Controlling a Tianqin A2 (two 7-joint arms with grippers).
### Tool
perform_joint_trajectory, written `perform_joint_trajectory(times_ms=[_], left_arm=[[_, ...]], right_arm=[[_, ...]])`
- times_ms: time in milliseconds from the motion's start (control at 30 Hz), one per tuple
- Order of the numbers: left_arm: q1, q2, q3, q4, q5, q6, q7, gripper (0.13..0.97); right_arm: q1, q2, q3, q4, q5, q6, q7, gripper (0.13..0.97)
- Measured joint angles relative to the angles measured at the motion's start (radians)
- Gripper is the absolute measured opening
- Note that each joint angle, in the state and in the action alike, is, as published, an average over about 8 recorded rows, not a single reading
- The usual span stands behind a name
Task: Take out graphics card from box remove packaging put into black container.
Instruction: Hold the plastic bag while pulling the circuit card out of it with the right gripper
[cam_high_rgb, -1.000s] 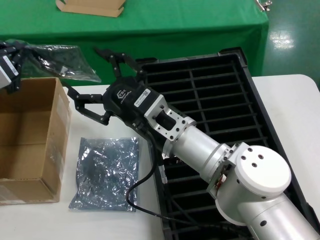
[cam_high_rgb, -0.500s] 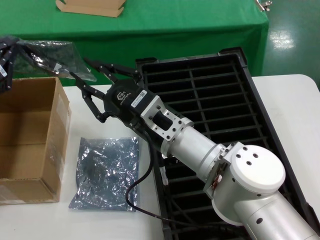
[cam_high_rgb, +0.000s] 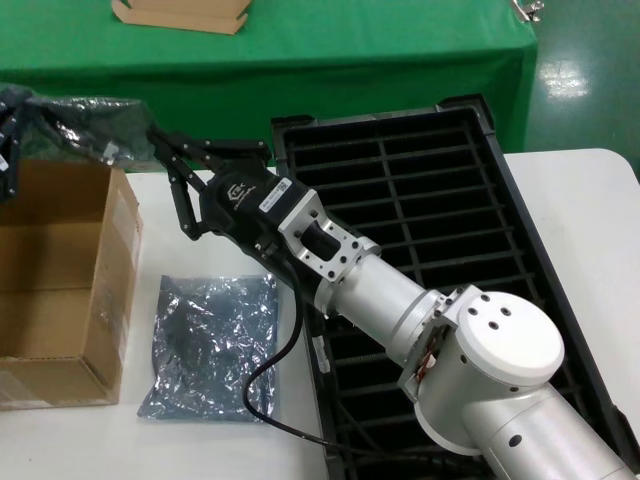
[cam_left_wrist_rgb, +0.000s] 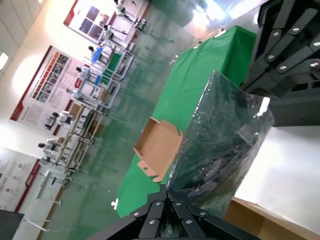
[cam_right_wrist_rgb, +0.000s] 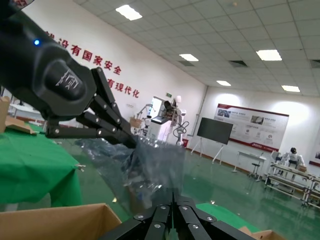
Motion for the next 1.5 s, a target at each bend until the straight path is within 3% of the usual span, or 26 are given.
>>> perform_joint_trajectory(times_ms=[367,1000,1500], left_arm=[[0.001,0.008,0.011,0.007,-0.007,-0.006,0.005,0.139],[-0.072,0.030,0.059,0.078,-0.041,-0.056,0.039,0.139],[-0.078,0.048,0.076,0.051,-0.043,-0.041,0.025,0.139]], right_arm=[[-0.006,0.000,-0.010,0.005,-0.001,-0.020,0.020,0.135],[-0.039,0.000,0.019,0.032,-0.085,-0.051,0.080,0.135],[-0.048,0.000,0.041,0.022,-0.096,-0.051,0.082,0.134]])
